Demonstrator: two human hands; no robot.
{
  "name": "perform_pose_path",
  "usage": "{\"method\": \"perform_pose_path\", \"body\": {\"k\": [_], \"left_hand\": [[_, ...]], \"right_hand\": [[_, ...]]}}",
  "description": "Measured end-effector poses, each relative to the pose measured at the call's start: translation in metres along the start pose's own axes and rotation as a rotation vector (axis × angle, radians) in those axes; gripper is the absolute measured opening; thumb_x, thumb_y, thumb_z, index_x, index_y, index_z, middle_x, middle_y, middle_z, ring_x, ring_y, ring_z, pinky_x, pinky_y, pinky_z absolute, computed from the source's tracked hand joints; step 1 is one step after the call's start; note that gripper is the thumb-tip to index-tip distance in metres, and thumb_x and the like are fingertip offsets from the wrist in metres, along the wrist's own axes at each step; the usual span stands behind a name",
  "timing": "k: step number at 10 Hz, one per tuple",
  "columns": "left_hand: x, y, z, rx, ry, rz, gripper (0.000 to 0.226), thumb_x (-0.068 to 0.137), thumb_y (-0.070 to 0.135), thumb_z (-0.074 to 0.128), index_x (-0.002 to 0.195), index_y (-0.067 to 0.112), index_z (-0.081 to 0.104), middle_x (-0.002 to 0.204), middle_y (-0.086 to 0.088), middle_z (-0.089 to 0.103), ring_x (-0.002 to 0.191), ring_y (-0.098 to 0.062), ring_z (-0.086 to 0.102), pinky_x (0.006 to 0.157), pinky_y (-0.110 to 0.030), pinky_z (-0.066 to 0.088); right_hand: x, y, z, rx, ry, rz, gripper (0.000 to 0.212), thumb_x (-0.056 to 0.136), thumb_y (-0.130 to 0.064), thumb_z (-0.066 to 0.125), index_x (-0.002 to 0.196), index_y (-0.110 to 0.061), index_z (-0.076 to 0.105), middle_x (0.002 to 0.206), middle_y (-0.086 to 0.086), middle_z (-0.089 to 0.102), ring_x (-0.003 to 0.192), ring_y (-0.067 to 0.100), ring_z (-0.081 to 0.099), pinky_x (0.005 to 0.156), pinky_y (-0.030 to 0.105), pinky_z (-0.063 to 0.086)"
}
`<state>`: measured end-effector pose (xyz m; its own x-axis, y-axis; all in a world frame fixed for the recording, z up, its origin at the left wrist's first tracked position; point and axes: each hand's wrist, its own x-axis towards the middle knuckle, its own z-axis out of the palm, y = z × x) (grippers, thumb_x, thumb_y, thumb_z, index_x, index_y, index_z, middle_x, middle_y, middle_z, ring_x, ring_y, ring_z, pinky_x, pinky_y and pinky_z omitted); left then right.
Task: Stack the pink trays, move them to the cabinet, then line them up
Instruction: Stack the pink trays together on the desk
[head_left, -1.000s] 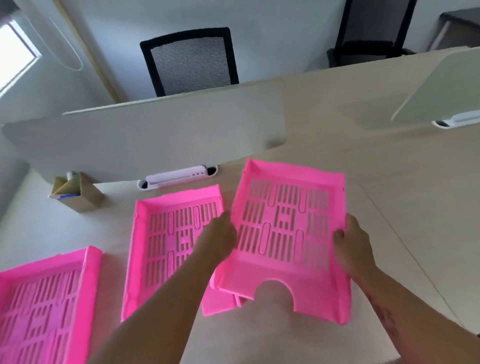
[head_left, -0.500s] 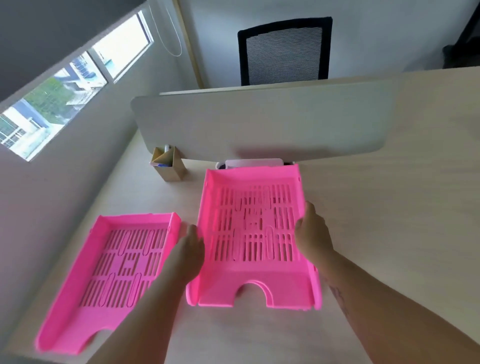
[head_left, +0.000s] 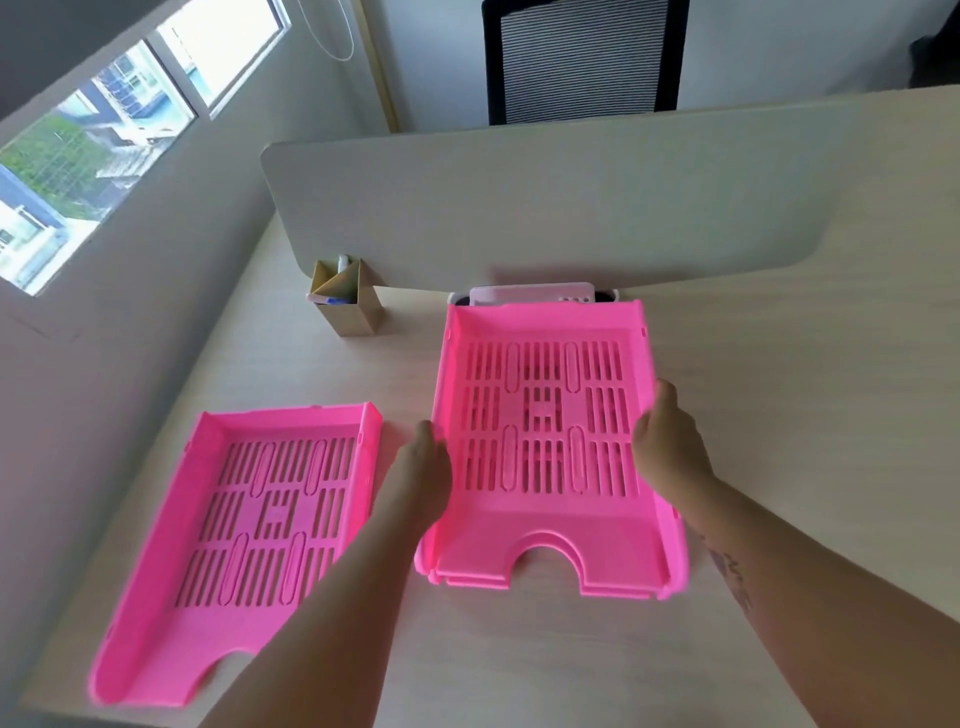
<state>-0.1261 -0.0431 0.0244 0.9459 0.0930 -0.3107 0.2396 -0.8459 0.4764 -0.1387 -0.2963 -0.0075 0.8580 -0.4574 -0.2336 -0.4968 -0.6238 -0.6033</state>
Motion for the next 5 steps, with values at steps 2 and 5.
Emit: {"method": "perform_pose_path", "body": {"k": [2,5], "left_hand": [[0.001,-0.017,0.009,-0.016,-0.090,0.051,0.031,0.105,0.017,0.028,0.118,-0.002,0.049,0.089,-0.009,0.064,0.072,-0.025,0.069,0.060,-0.039,0.062],[-0.001,-0.046,-0.039,-0.004,0.042,0.128,0.044,0.102,0.036,0.042,0.133,0.006,0.051,0.128,-0.017,0.064,0.112,-0.031,0.064,0.092,-0.039,0.051]], "right_hand": [[-0.002,0.005,0.001,-0.022,-0.030,-0.027,0.050,0.104,-0.008,0.034,0.152,-0.006,0.021,0.067,0.004,0.052,0.043,0.016,0.045,0.038,0.027,0.033],[-0.010,-0.049,0.006,-0.337,0.149,-0.378,0.061,0.093,-0.018,0.056,0.145,0.006,0.037,0.145,0.027,0.046,0.138,0.045,0.036,0.115,0.055,0.033]]}}
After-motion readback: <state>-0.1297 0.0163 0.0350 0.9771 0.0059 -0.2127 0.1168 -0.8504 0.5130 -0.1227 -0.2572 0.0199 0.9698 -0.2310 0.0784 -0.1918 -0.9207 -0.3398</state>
